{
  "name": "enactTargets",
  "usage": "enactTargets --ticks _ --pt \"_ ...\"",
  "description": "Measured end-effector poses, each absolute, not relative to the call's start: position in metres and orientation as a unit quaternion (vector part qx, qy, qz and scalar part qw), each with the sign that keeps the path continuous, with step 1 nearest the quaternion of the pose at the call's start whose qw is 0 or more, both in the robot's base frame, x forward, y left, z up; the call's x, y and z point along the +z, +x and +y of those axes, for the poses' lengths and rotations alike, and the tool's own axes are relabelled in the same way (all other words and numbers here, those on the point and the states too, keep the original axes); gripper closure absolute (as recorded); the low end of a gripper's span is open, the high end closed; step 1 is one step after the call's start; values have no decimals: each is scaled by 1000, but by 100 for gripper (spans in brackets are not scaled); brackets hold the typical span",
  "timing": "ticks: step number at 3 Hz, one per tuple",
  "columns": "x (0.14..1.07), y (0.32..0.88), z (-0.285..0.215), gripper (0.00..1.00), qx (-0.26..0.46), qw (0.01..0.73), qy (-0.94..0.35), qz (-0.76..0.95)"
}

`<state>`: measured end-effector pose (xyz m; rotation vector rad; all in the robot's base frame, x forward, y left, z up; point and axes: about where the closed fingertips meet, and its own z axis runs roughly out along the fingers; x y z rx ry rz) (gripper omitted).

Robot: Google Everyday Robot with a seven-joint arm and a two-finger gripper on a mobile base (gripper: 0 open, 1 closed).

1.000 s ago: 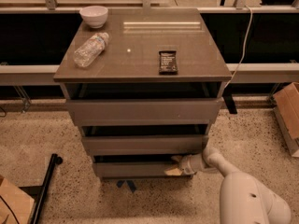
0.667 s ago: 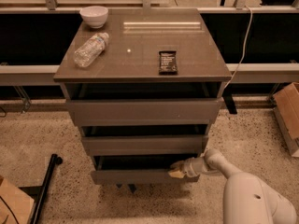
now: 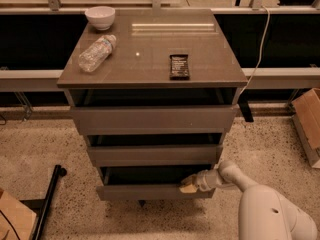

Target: Open bottom drawer

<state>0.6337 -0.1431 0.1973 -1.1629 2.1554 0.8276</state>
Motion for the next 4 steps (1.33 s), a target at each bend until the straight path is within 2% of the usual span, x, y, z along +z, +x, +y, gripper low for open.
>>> enactTargets --ticks 3,4 --pt "197 625 -141 0 307 255 -439 805" --pt "191 601 -149 0 309 235 -425 818"
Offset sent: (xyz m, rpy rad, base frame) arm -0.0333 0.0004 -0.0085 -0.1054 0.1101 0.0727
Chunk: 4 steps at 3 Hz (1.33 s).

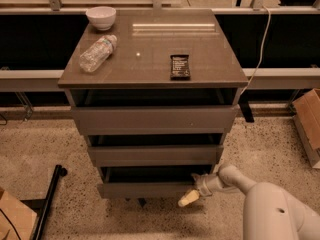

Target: Open bottom drawer

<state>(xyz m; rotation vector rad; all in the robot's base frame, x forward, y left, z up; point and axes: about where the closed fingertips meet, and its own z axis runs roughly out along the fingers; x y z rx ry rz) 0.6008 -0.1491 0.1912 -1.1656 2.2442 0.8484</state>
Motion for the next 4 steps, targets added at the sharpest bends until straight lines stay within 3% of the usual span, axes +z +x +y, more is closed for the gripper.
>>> enactTargets --ticks 1,3,4 --pt "192 596 -152 3 308 231 -422 821" --pt "190 567 -160 49 317 201 -413 830" --pt "190 567 -160 49 317 201 -413 830"
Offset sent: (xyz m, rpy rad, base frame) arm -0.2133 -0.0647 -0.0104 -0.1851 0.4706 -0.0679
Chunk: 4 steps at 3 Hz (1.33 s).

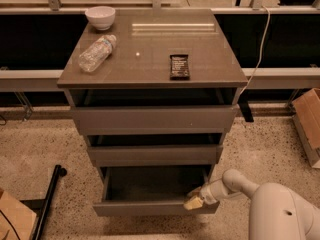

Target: Open bottom drawer

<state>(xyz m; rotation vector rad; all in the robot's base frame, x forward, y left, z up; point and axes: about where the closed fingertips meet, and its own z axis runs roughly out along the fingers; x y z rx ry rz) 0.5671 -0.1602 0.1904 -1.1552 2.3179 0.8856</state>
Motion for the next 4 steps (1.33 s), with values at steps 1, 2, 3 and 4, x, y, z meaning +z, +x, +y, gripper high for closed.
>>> enactTargets --ticks 1,2,3,4 --pt "185 563 -158 16 317 170 -422 832" --pt "178 531 -158 0 326 126 -421 837" --pt "179 503 -167 0 333 102 -398 849" --pt "179 503 -167 0 333 102 -398 849"
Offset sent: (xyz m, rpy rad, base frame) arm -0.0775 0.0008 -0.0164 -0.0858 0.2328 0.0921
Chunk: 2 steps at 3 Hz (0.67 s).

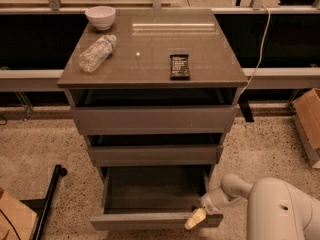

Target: Open bottom drawer

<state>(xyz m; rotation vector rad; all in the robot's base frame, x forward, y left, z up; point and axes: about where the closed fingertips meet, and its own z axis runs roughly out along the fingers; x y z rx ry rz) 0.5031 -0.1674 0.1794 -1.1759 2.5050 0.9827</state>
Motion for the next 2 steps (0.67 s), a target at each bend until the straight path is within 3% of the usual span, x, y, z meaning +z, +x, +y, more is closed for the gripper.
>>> enactTargets --ticks 1,2 --pt "188 452 -165 0 351 71 -385 851" --pt "186 436 -157 0 361 57 -387 846"
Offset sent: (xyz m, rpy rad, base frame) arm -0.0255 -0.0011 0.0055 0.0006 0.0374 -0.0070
